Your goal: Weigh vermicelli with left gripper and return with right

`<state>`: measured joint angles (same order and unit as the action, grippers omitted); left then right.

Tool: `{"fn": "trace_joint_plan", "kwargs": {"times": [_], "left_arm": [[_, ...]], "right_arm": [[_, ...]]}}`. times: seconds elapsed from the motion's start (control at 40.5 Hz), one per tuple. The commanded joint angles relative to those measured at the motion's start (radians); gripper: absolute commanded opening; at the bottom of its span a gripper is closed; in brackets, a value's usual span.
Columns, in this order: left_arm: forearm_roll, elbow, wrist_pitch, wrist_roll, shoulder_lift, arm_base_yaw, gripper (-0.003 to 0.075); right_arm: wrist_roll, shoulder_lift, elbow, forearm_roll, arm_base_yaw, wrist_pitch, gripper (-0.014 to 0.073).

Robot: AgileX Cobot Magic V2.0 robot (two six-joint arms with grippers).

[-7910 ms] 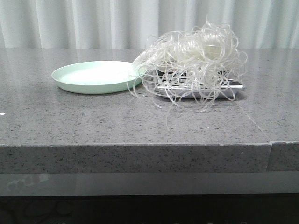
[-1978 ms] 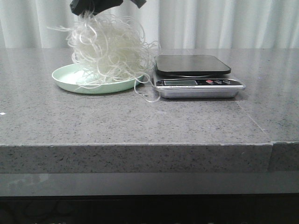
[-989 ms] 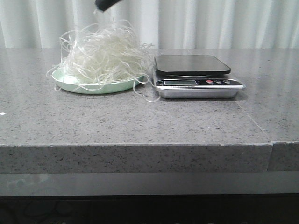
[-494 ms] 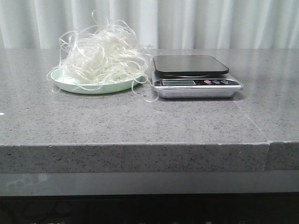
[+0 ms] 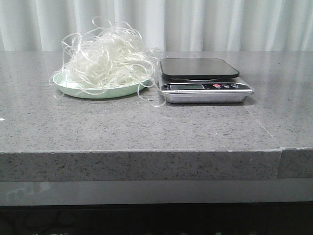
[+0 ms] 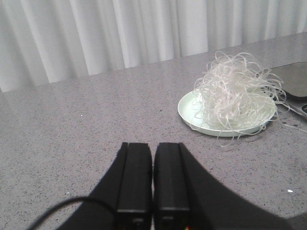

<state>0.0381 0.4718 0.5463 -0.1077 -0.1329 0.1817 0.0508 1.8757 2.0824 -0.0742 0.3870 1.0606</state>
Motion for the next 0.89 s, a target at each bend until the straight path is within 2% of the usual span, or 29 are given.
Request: {"fn": "trace_joint_plan", "kwargs": {"times": [0.0, 0.173, 0.346, 0.865], "left_arm": [[-0.008, 0.025, -0.074, 0.01, -0.011, 0.0, 0.0137], [-0.008, 0.025, -0.074, 0.01, -0.011, 0.0, 0.0137], [-0.008, 0.025, -0.074, 0.01, -0.011, 0.0, 0.0137], [-0.008, 0.025, -0.078, 0.01, -0.011, 0.0, 0.0137]], "right_arm": [[0.003, -0.155, -0.128, -0.044, -0.006, -0.163, 0.0155], [0.003, -0.344, -0.452, -0.064, -0.023, -0.366, 0.0155], [0.003, -0.517, -0.706, -0.064, -0.044, -0.536, 0.0155], [0.004, -1.055, -1.324, -0.032, -0.044, -0.826, 0.0155]]}}
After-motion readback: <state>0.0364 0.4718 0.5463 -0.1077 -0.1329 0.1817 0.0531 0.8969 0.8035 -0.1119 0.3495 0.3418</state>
